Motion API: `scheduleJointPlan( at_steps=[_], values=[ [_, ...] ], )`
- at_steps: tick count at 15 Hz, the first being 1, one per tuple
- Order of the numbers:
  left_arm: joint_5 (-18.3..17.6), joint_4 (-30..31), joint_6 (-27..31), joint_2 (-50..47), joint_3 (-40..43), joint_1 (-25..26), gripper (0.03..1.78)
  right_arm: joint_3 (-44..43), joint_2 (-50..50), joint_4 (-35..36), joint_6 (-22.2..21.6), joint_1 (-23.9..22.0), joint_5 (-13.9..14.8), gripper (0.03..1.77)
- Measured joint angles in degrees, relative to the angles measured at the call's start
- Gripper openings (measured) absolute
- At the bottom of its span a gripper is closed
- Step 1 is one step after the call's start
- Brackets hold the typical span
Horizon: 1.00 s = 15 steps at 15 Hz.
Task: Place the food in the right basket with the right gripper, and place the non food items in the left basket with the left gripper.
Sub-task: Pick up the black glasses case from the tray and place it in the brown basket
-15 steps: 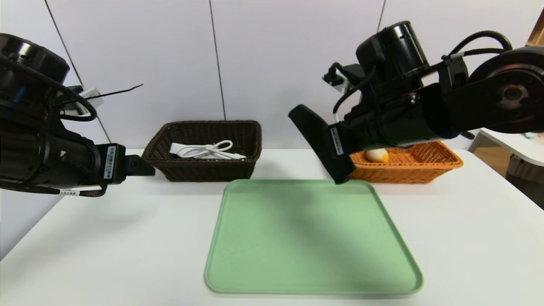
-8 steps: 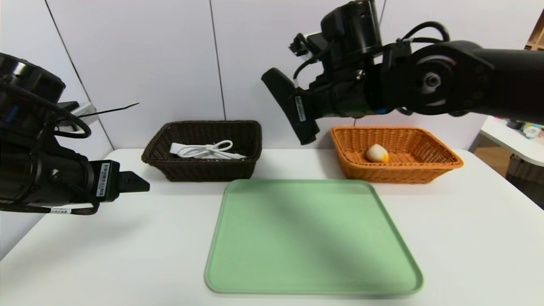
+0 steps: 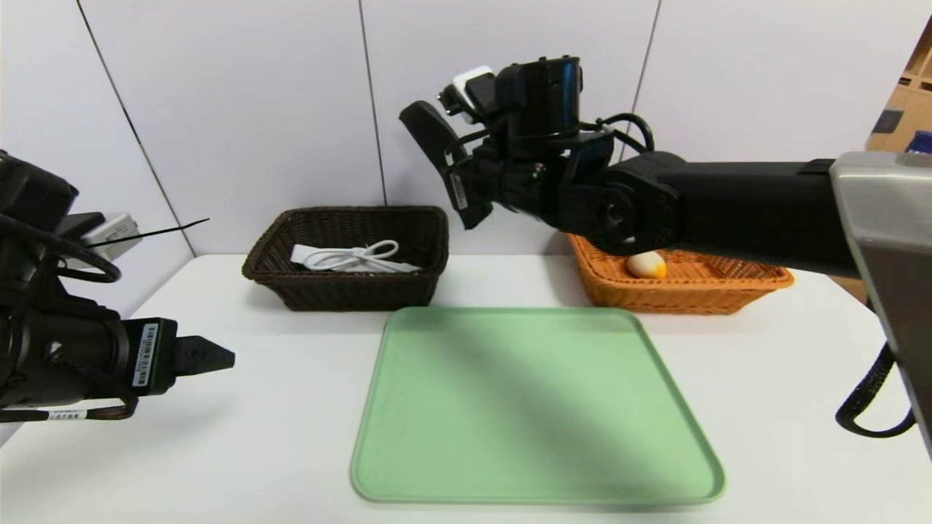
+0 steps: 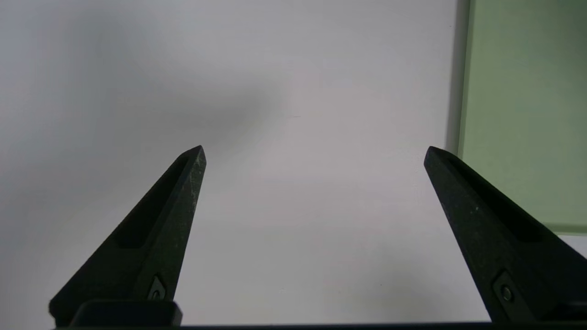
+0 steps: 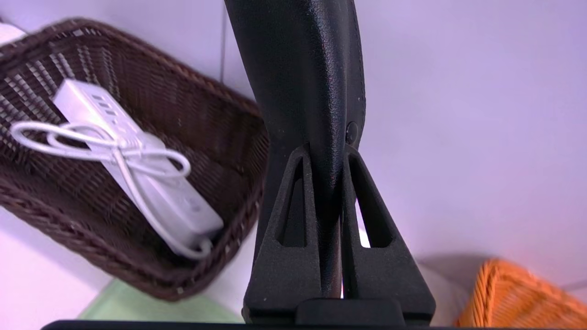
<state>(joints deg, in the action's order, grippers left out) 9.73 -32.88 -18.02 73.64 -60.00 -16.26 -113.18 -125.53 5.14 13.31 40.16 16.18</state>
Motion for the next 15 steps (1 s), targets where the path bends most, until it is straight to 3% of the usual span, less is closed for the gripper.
scheduleJointPlan(
  at_steps=[6, 15],
  values=[
    [0.11, -0.24, -0.15, -3.52, 4.63, 0.01, 1.69, -0.02, -2.89, 5.16, 7.08, 5.6, -0.2, 0.18],
    [0.11, 0.02, -0.06, -6.34, 8.55, 0.0, 1.69, -0.02, -6.41, 10.12, 14.34, 5.79, -0.2, 0.18]
  ],
)
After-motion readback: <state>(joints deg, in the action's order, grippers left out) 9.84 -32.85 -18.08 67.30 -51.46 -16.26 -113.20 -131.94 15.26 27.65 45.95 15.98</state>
